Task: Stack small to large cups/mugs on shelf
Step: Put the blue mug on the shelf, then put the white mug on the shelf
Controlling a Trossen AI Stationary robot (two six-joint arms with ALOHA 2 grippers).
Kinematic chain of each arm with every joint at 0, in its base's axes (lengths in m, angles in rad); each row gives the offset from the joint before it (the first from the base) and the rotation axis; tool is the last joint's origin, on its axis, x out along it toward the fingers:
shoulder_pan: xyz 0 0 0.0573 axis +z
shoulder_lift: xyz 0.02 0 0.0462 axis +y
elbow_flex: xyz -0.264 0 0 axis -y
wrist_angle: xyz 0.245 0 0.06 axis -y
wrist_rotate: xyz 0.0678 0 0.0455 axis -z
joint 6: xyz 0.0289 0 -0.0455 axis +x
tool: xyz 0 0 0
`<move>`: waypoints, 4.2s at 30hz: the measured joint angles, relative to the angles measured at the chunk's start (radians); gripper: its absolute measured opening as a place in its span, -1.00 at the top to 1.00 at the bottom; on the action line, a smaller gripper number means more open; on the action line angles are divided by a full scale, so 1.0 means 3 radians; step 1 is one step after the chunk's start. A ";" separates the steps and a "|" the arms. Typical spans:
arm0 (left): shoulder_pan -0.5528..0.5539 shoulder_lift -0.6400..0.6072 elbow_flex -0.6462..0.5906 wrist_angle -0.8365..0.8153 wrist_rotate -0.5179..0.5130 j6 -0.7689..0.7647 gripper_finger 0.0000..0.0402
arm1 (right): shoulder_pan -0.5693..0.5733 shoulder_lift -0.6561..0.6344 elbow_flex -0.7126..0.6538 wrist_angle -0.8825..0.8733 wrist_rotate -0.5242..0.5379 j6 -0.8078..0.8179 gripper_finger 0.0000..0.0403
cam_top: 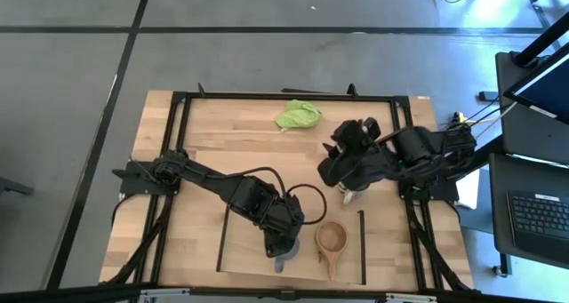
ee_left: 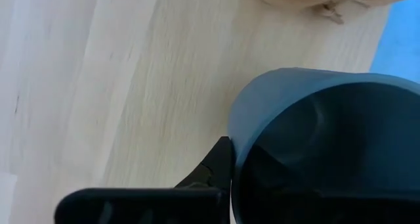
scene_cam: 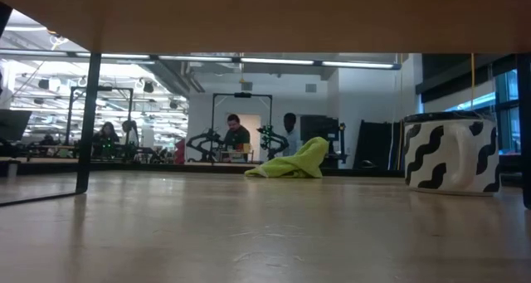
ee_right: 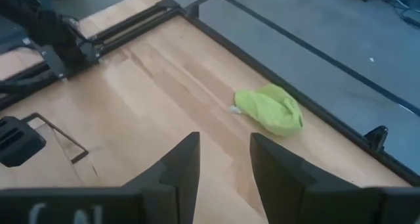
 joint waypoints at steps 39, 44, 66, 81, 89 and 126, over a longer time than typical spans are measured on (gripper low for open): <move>0.0033 -0.0004 -0.0048 0.0263 -0.0129 0.0184 0.64 | -0.0052 0.0045 0.0057 -0.0031 0.0114 0.0017 0.33; 0.0033 -0.0004 -0.0048 0.0263 -0.0111 0.0162 0.61 | -0.0089 0.0044 0.0057 -0.0032 0.0110 -0.0018 0.33; 0.0017 -0.0847 0.0006 0.0025 -0.1126 0.0543 0.63 | -0.0406 -0.0837 -0.0502 -0.0038 -0.0380 -0.0076 0.71; 0.0303 -0.0922 -0.0017 0.0274 -0.0521 0.1294 0.65 | -0.0898 -0.2375 -0.2851 -0.0041 -0.1553 0.0822 0.74; 0.0765 -0.1159 -0.0601 0.0995 0.0346 0.1909 0.83 | -0.0895 -0.2902 -0.3754 -0.0039 -0.1948 0.1214 0.21; 0.3372 -0.3295 -0.4392 0.3786 0.3008 0.1640 0.96 | -0.0899 -0.2858 -0.4842 0.0921 -0.2238 0.2533 0.48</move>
